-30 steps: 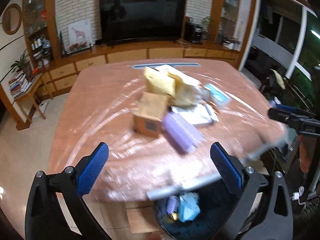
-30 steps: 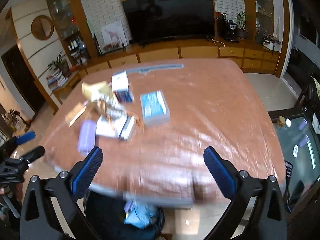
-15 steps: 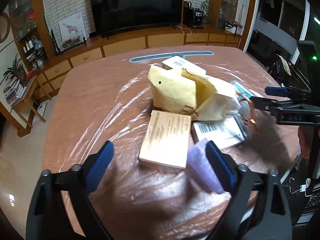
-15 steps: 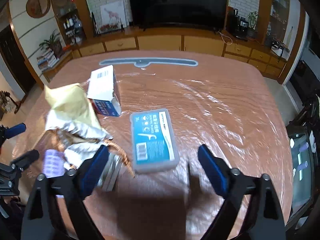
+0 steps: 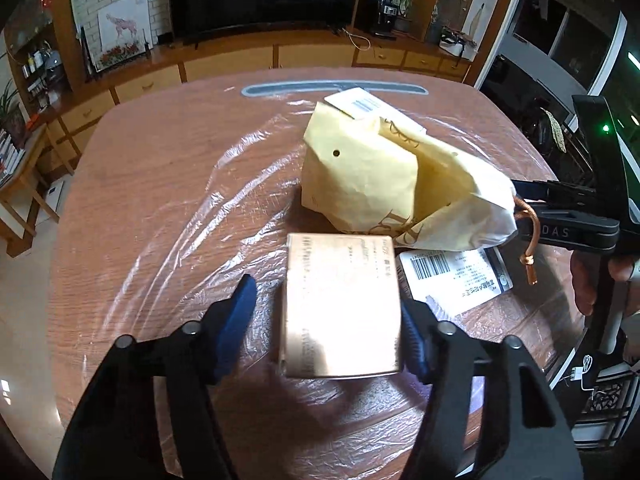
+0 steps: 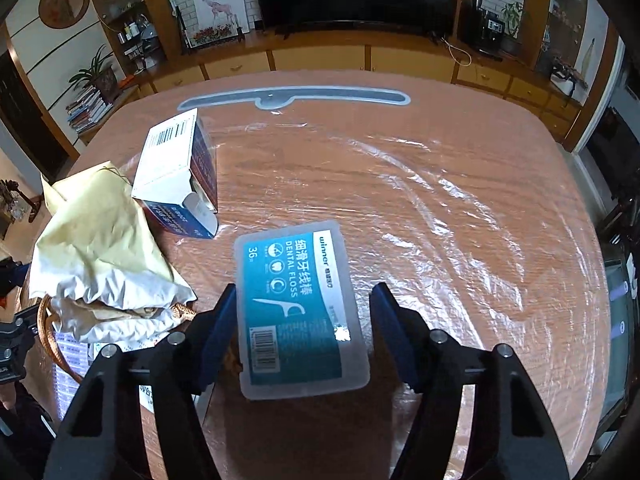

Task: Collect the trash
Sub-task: 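Grasp the dental floss case with the right tool while the left tool grasps the cardboard box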

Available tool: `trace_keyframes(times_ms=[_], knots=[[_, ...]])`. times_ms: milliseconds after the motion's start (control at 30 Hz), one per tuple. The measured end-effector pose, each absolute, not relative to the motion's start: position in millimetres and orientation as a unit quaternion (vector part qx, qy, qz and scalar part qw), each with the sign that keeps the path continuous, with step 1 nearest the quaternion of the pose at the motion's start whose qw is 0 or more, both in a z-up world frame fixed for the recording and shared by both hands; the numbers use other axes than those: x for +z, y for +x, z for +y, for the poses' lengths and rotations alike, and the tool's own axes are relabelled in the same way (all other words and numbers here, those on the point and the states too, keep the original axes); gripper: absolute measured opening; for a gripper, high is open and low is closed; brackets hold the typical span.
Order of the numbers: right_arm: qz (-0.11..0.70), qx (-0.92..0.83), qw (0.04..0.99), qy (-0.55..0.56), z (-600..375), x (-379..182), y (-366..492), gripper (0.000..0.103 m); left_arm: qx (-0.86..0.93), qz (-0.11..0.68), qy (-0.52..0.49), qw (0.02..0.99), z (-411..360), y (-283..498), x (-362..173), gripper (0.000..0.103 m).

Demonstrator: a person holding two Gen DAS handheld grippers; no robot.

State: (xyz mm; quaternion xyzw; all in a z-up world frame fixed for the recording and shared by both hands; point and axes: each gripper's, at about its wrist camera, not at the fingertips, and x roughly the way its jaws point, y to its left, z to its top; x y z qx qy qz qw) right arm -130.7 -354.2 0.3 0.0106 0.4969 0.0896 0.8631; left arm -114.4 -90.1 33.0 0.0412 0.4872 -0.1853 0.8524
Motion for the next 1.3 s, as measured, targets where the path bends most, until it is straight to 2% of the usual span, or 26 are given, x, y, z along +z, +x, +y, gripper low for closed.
trace_keyframes(times_ms=[100, 267, 300, 333, 367, 533, 1300], knots=[[0.493, 0.088, 0.865, 0.007, -353, 0, -130, 0.065, -0.183, 0.490, 0.043, 0.851, -89, -116, 29, 0.063], [0.489, 0.080, 0.869, -0.013, -348, 0, -127, 0.055, -0.177, 0.491, 0.047, 0.851, -88, -114, 28, 0.061], [0.487, 0.078, 0.870, -0.019, -347, 0, -128, 0.054, -0.175, 0.492, 0.050, 0.852, -89, -115, 28, 0.060], [0.486, 0.078, 0.870, -0.024, -347, 0, -128, 0.054, -0.174, 0.492, 0.051, 0.851, -90, -115, 27, 0.052], [0.482, 0.079, 0.872, -0.032, -345, 1, -130, 0.054, -0.173, 0.495, 0.050, 0.850, -90, -115, 26, 0.049], [0.465, 0.079, 0.880, -0.051, -339, 8, -137, 0.054, -0.171, 0.494, 0.034, 0.852, -84, -112, 27, 0.048], [0.449, 0.088, 0.888, 0.035, -366, 41, -162, 0.054, -0.154, 0.458, 0.011, 0.875, -72, -113, 56, 0.048]])
